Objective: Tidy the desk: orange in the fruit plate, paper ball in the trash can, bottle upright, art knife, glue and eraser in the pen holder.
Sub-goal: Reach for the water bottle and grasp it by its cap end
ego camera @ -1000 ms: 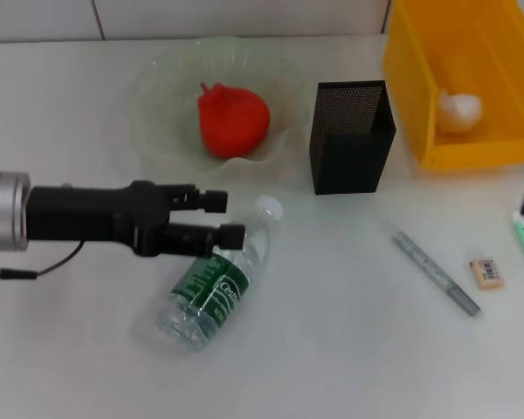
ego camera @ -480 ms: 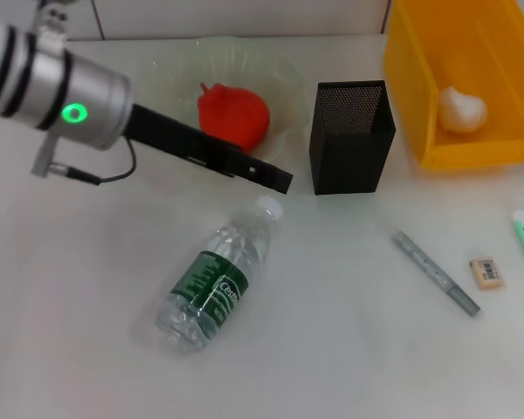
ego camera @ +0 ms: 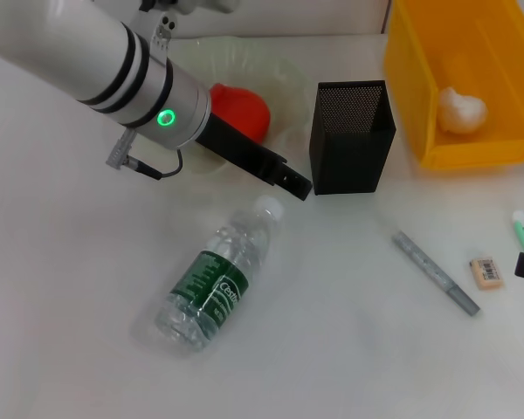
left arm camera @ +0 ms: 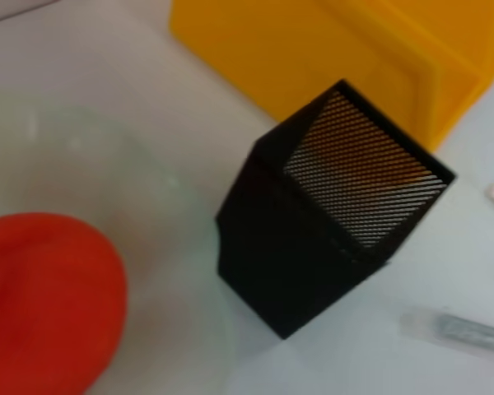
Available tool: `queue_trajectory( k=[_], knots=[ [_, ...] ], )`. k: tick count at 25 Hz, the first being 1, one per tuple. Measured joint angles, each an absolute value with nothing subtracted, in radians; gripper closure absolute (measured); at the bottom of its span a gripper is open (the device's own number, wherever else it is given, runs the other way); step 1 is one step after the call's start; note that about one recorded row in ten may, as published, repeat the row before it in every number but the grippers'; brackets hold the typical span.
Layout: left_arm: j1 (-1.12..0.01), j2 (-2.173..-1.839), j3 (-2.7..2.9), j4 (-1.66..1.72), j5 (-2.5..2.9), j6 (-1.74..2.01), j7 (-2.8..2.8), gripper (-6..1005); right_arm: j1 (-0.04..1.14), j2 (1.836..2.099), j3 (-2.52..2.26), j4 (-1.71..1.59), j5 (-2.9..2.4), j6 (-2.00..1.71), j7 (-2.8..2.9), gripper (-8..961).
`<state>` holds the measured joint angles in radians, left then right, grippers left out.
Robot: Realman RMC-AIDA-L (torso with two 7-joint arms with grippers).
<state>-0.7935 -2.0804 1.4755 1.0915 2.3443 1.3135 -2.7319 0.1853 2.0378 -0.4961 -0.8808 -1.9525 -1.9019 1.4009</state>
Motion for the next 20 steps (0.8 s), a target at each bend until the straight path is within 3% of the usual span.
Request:
queue_trajectory(
  k=[20],
  knots=[
    [-0.826, -2.08, 1.547, 0.951, 2.39, 1.204, -2.83, 180, 0.209, 2.041, -0.5, -0.872, -1.959, -1.92, 1.345, 276]
  ],
)
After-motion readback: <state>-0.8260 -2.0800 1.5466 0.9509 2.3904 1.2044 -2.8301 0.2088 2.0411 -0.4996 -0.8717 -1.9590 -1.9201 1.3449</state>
